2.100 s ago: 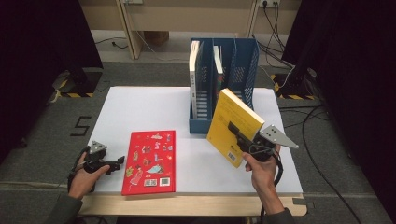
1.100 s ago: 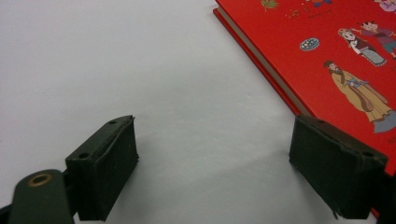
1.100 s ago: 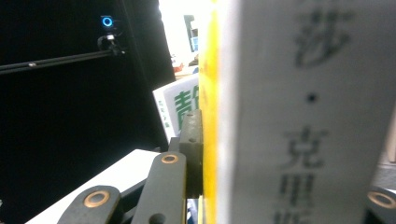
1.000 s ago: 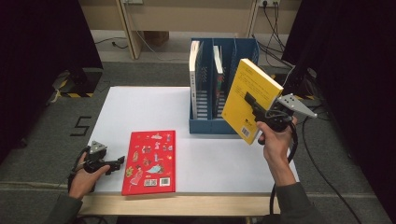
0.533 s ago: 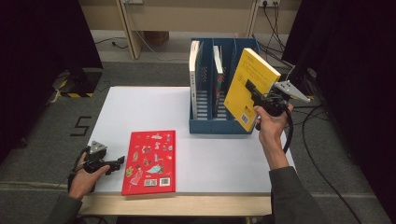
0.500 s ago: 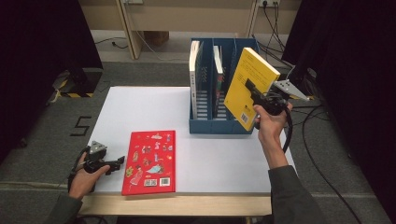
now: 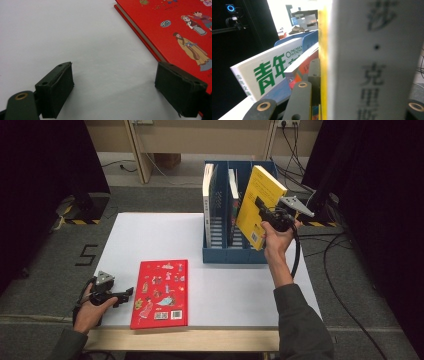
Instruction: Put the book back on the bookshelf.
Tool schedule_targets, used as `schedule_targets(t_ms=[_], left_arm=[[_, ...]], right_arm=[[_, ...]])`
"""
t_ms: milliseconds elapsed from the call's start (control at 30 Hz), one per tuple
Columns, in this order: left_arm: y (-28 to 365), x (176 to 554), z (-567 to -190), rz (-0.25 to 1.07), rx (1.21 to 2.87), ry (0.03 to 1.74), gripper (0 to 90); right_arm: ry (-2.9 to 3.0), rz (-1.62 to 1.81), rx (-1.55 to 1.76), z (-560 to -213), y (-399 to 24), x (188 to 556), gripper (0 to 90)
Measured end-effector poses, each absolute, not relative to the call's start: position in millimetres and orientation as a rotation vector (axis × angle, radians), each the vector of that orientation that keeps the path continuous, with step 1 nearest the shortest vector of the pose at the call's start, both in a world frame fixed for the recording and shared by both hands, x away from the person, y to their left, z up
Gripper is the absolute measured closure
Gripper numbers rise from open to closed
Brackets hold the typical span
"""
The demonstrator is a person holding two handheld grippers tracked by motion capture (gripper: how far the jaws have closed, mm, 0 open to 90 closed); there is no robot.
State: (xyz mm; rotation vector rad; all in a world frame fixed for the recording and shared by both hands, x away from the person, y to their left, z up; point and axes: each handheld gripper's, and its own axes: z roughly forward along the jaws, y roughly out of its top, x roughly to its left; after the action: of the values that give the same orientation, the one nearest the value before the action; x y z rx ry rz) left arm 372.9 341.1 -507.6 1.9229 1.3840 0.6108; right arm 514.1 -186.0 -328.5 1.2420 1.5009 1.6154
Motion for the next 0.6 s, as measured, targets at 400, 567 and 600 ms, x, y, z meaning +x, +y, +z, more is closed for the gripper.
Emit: schedule_targets(t_ms=[400, 567, 600], left_arm=[[341.1, 373.0, -507.6, 0.610, 1.923, 1.384, 13.9], [341.1, 372.9, -507.6, 0.610, 1.922, 1.384, 13.9], [341.1, 373.0, -507.6, 0.610, 1.923, 1.384, 13.9]], right_arm=[[1.503, 1.578, 1.267, -339.8, -160.5, 544.3, 75.2], [1.500, 1.569, 1.276, -346.9, -151.1, 554.2, 74.8], [1.498, 1.569, 1.282, -348.1, -150.2, 555.5, 74.8]])
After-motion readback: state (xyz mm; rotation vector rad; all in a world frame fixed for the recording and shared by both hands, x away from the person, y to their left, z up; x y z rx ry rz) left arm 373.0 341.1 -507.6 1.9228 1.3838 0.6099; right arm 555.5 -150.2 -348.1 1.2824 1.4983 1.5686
